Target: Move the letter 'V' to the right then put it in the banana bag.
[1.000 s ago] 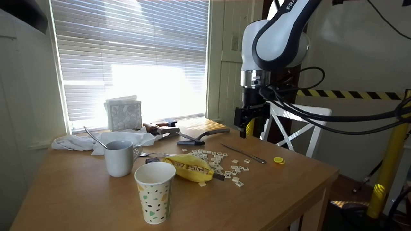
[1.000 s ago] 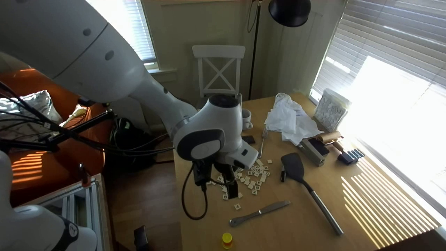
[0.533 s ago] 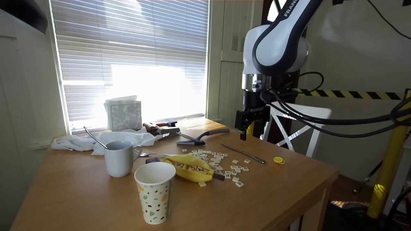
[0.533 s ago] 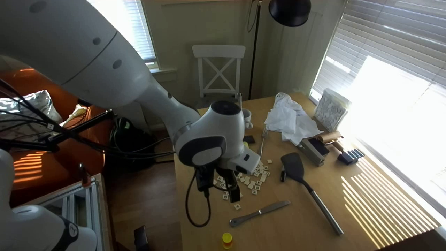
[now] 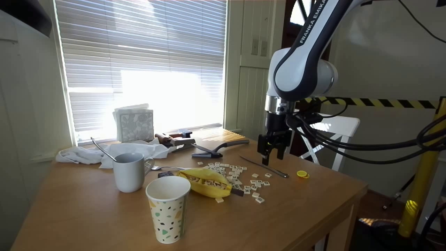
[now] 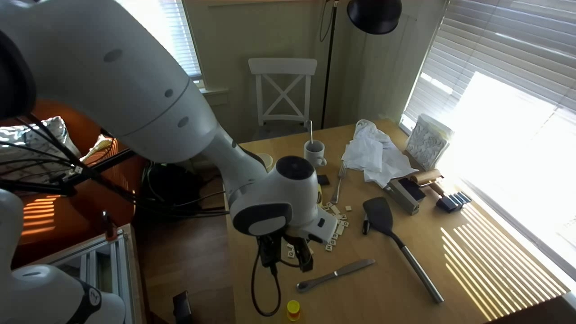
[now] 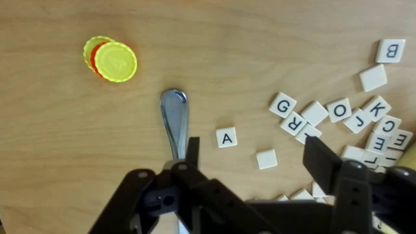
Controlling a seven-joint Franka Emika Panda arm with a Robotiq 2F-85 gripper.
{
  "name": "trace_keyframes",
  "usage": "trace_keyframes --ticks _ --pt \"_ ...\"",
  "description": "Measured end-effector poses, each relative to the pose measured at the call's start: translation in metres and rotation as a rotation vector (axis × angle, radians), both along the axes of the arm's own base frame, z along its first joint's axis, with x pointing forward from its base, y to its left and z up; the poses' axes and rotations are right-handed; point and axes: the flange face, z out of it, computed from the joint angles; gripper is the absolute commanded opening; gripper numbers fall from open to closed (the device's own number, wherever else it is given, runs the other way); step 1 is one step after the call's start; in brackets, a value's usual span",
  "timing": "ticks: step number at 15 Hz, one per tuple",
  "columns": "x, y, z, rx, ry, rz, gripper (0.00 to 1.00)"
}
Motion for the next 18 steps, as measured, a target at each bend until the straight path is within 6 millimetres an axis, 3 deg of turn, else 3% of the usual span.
trace_keyframes --ticks 6,13,18 --pt "0.009 -0.007 -0.025 -0.009 0.009 0.003 0.71" --pt "0.028 -0.014 -0.039 -0.018 0.001 0.030 0.64" --pt "0.029 -0.022 -0.049 -0.011 0.011 0.048 0.52"
